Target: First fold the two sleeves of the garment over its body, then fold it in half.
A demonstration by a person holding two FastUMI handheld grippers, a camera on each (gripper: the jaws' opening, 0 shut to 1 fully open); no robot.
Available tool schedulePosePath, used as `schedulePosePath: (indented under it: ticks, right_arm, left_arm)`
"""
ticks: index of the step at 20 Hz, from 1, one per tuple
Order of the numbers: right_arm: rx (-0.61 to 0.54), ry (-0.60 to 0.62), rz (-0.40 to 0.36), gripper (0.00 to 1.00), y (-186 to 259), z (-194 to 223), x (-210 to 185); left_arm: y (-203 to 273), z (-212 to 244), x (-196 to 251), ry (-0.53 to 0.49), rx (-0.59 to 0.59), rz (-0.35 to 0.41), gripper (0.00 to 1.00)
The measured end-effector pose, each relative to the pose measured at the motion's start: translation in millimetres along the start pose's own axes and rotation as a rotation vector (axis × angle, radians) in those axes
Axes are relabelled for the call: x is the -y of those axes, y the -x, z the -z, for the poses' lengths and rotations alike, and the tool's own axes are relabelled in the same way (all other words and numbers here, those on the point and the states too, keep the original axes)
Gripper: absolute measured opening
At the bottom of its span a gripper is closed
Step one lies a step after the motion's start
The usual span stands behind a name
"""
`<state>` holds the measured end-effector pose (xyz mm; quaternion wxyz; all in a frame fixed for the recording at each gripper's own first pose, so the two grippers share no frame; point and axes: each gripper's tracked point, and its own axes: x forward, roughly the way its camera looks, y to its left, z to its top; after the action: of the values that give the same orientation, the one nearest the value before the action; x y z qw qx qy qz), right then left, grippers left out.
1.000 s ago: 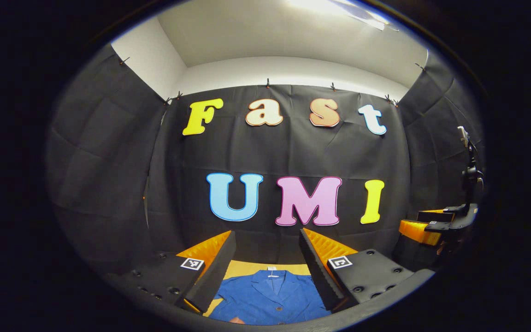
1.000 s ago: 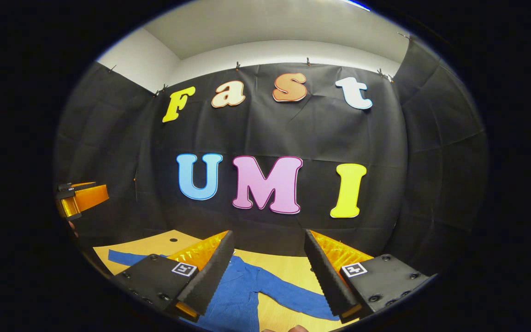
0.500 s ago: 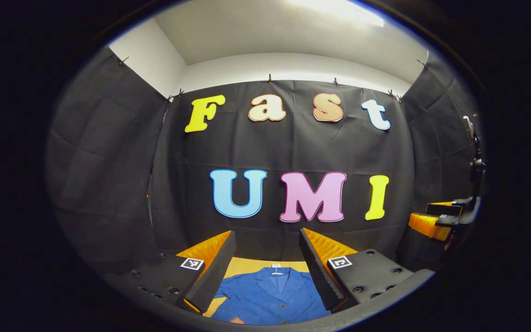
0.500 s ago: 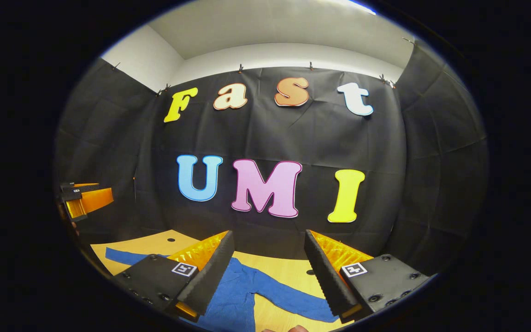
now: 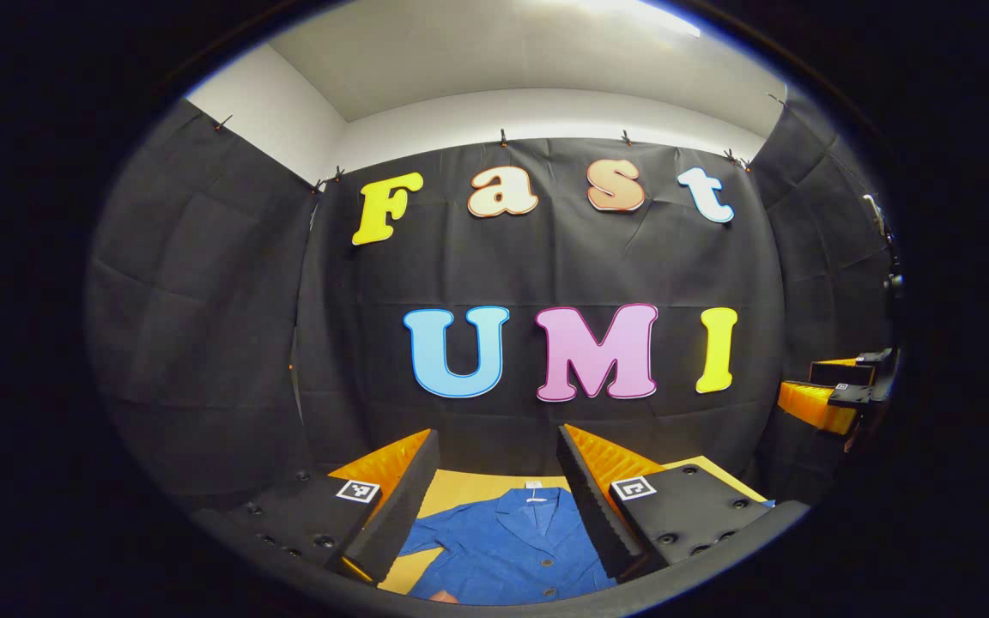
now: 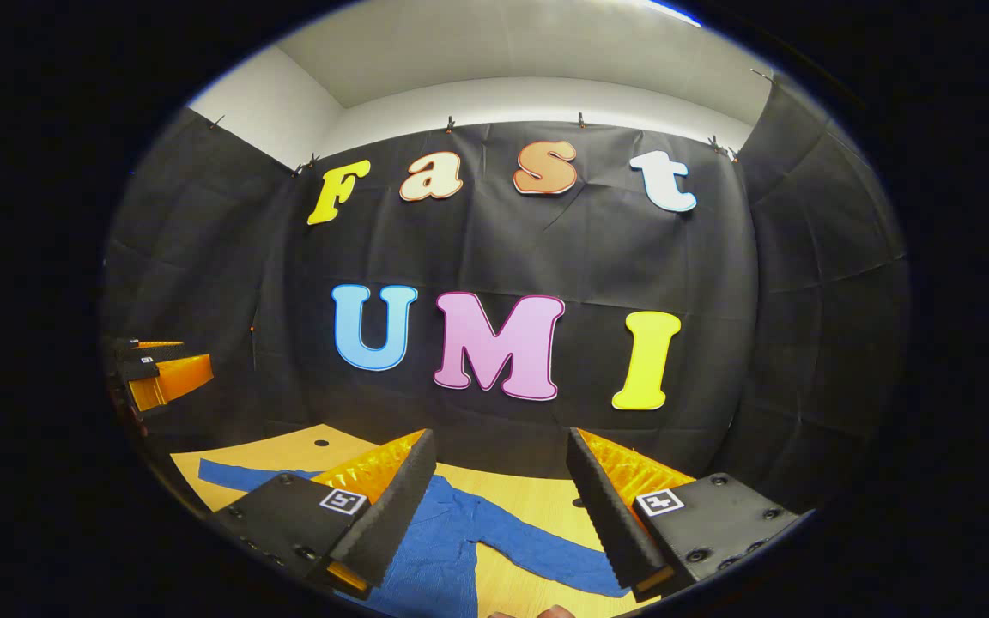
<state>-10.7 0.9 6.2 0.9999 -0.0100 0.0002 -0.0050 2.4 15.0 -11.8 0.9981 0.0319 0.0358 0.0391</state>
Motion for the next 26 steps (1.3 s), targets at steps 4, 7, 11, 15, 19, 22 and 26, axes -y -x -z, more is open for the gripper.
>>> schedulePosePath:
  ticks: [4, 7, 11, 15, 19, 22, 26]
  right_arm:
    - [0.001, -0.001, 0.001, 0.92, 0.6, -0.7, 1.8]
    - [-0.002, -0.005, 0.002, 0.92, -0.5, 0.8, 2.9]
    - [-0.009, -0.013, 0.0, 0.97, -1.6, 3.3, 3.1]
    - [-0.009, -0.012, -0.001, 0.97, -3.6, 3.2, 2.7]
    - [-0.012, -0.014, 0.001, 0.98, -5.0, 5.3, 2.7]
    - [-0.015, -0.015, 0.005, 0.98, -6.4, 6.0, 3.1]
    - [-0.017, -0.013, 0.005, 0.97, -8.3, 6.0, 1.8]
  left_arm:
    - [0.8, -0.7, 2.7, 0.004, 0.0, 0.006, 0.8]
    - [0.4, -2.2, 3.9, -0.002, 0.003, 0.007, 0.8]
    - [-0.4, -0.9, 6.7, -0.013, 0.004, 0.015, 0.81]
    - [-2.3, -2.2, 8.1, -0.021, 0.007, 0.018, 0.8]
    - [-3.8, -0.7, 5.6, -0.014, 0.001, 0.014, 0.8]
    - [-5.1, 0.1, 4.0, -0.017, -0.003, 0.011, 0.8]
    - [-5.5, -0.2, 3.7, -0.018, -0.001, 0.014, 0.8]
